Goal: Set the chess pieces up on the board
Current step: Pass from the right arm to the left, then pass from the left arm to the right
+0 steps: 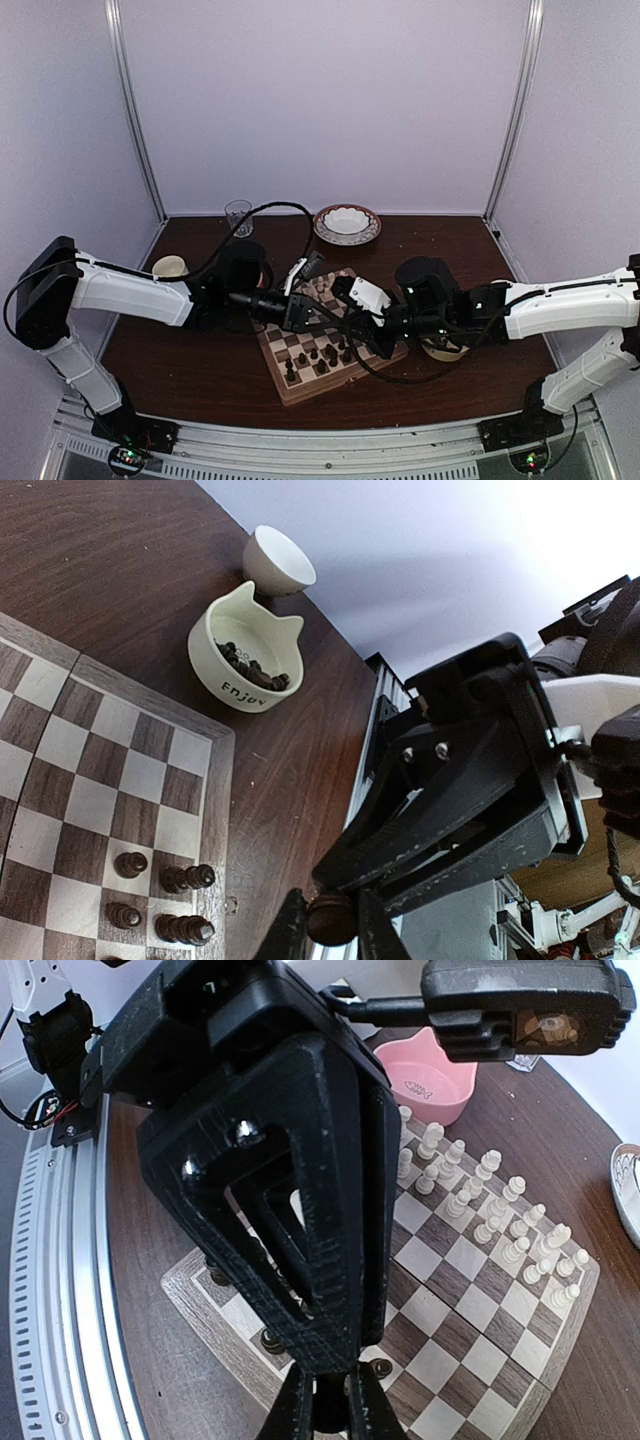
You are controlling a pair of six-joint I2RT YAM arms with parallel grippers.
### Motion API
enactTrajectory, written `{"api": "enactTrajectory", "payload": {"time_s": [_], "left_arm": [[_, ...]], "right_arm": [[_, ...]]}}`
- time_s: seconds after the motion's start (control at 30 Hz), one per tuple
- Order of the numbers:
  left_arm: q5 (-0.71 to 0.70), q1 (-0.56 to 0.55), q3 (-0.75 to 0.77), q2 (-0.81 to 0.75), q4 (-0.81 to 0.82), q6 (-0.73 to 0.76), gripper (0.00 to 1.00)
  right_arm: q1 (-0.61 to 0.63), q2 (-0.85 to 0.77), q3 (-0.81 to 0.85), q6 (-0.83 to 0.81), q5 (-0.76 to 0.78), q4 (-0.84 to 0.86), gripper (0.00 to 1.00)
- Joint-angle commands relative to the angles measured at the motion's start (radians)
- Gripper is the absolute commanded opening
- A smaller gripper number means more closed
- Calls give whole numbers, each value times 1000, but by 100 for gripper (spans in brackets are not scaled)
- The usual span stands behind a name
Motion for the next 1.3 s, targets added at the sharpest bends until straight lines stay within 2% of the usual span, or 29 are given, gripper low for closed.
{"api": "enactTrajectory", "payload": {"time_s": [0.0,0.13,0.2,0.4,0.67,0.73,0.8,0.93,1.1,1.27], "left_arm": [[35,-11,18,2,40,11,11],[23,-9,10,-11,43,11,12],[14,-8,1,-20,46,12,12],[-13,8,-52,-80,101,11,12],[-45,15,-123,-172,185,15,13],[-65,15,-141,-205,188,36,13],[-102,17,-163,-252,177,69,13],[-194,25,-205,-313,159,116,13],[-226,45,-230,-336,173,123,12],[-195,50,-233,-300,215,108,12]], "right_arm": [[6,-23,-5,3,30,80,11],[6,-48,-26,19,29,99,38],[5,-72,-42,29,27,116,45],[2,-148,-100,82,-9,174,56],[-104,-149,-150,299,-179,350,57],[-147,-125,-123,358,-258,395,57],[-182,-101,-62,394,-311,370,57],[-219,-52,9,407,-356,363,56],[-221,-20,-97,446,-381,533,55],[-221,-19,-128,489,-424,583,56]]}}
